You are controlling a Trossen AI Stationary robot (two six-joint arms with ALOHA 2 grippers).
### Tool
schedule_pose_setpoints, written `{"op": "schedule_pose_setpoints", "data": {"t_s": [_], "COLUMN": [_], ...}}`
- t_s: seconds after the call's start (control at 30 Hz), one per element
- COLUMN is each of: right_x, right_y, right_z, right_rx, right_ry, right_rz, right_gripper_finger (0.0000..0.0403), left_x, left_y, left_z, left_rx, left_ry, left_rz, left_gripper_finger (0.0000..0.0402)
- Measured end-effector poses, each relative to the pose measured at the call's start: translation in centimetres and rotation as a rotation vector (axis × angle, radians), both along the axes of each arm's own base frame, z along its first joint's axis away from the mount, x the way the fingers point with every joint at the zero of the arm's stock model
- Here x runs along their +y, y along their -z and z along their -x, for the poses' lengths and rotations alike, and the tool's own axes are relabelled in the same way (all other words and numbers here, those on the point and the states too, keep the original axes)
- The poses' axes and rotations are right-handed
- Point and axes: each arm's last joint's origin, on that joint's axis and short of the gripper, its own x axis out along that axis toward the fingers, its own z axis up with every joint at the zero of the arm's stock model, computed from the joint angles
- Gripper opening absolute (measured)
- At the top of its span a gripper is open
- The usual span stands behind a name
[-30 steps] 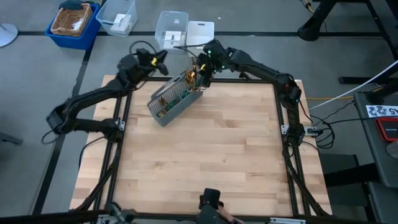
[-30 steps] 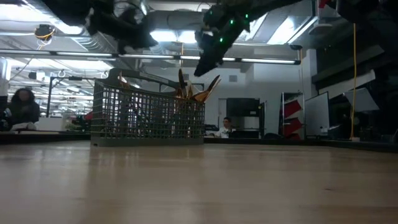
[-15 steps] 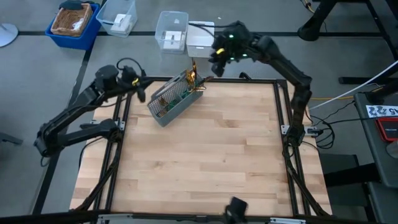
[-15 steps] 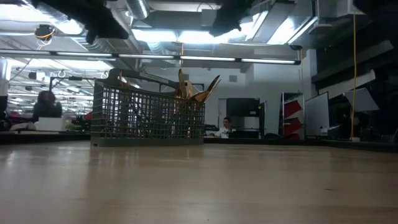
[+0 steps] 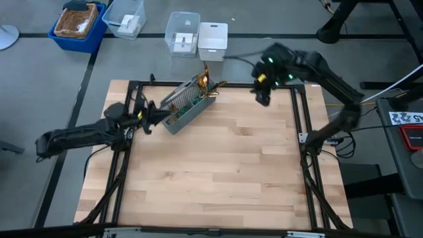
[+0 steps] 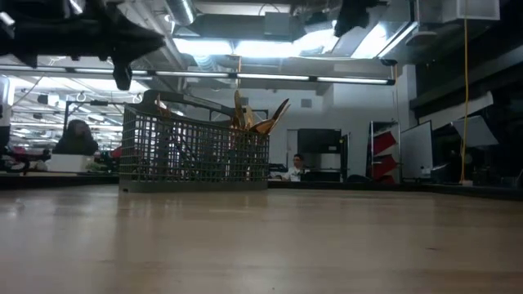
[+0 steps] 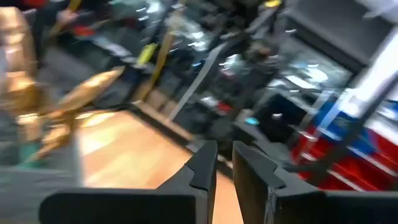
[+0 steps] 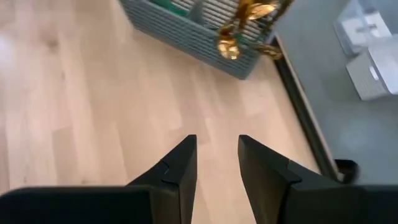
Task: Sort silverware
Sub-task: Return to Home Position
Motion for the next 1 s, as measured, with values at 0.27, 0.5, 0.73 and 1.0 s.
{"op": "schedule_pose_setpoints", "data": {"t_s": [0.27,0.5,0.73,1.0], "right_x": [5.5,8.3,9.1,8.6], "right_y": [5.4,10.0,13.7,18.8], "right_z": [6.1,11.0,14.0,13.8], "right_rx": [-0.23,-0.454,-0.557,-0.699], "right_ry": [-0.002,0.051,0.087,0.262], "right_rz": [-0.013,-0.094,-0.098,-0.104], "right_gripper_finger": [0.0119,0.0119,0.0119,0.0119], "left_x": [-2.3,-3.4,-3.4,-2.9], "left_y": [2.3,3.5,4.0,6.6], "left_z": [-0.6,-0.7,-0.7,-0.4], "left_rx": [0.017,0.05,0.08,0.388], "left_ry": [0.068,0.134,0.149,-0.015], "left_rz": [-0.153,-0.171,-0.02,-0.182], "left_gripper_finger": [0.004,0.004,0.004,0.004]}}
